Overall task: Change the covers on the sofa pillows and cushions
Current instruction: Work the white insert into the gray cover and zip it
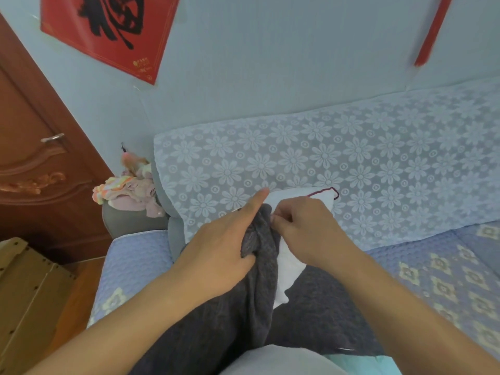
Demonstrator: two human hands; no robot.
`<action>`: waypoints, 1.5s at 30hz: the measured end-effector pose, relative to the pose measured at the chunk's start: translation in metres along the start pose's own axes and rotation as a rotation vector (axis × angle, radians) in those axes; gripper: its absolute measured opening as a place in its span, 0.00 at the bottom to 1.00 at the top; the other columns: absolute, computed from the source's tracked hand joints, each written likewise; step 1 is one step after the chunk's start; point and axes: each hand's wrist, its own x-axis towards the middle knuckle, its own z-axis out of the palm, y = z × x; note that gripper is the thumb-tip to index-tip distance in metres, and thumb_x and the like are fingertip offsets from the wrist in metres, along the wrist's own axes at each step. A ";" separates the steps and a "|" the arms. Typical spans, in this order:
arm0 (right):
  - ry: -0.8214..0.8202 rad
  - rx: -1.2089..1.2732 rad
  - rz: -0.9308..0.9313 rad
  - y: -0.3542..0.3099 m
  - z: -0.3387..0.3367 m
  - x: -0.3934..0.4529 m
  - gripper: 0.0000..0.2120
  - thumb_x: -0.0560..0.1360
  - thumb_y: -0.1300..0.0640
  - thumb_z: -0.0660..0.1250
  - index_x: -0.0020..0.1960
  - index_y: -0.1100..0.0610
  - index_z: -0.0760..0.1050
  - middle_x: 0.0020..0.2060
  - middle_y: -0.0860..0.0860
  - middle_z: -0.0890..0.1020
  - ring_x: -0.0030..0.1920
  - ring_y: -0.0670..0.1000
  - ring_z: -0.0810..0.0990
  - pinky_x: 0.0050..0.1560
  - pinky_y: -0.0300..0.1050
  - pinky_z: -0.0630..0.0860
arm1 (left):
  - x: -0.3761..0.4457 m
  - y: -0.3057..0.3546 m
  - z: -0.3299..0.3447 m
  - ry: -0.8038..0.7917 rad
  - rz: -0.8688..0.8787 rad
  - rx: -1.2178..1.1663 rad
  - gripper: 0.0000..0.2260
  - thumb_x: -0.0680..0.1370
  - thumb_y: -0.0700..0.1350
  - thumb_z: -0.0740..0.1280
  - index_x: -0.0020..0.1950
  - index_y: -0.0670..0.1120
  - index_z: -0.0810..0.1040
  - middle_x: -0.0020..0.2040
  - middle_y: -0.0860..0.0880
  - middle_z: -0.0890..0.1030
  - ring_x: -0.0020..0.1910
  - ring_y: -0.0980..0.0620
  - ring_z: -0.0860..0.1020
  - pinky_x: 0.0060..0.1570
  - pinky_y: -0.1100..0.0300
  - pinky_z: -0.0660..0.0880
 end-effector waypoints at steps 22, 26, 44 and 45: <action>-0.152 -0.009 -0.016 -0.001 0.025 -0.007 0.13 0.78 0.44 0.66 0.46 0.54 0.76 0.41 0.48 0.78 0.43 0.47 0.76 0.46 0.46 0.73 | -0.036 -0.005 0.012 0.066 -0.051 -0.086 0.29 0.71 0.43 0.75 0.51 0.70 0.60 0.38 0.65 0.75 0.45 0.70 0.75 0.40 0.74 0.70; 0.096 0.028 0.084 0.020 0.027 0.018 0.09 0.78 0.52 0.67 0.41 0.54 0.74 0.38 0.48 0.77 0.43 0.50 0.75 0.43 0.46 0.67 | -0.036 0.002 0.000 0.092 -0.046 -0.081 0.22 0.71 0.42 0.72 0.49 0.63 0.64 0.49 0.67 0.75 0.44 0.65 0.76 0.40 0.71 0.70; -0.481 0.809 0.364 0.053 -0.034 0.013 0.13 0.79 0.51 0.67 0.54 0.59 0.83 0.51 0.55 0.85 0.51 0.52 0.83 0.55 0.44 0.75 | -0.002 -0.013 -0.029 0.196 -0.145 -0.230 0.23 0.70 0.38 0.73 0.49 0.63 0.67 0.46 0.62 0.76 0.43 0.59 0.76 0.36 0.65 0.71; -0.496 0.870 0.382 0.056 -0.028 0.012 0.09 0.78 0.56 0.67 0.51 0.59 0.82 0.48 0.54 0.85 0.50 0.52 0.83 0.54 0.43 0.76 | -0.002 -0.019 -0.027 0.208 -0.166 -0.266 0.24 0.70 0.36 0.74 0.49 0.62 0.68 0.45 0.60 0.77 0.42 0.58 0.77 0.36 0.65 0.71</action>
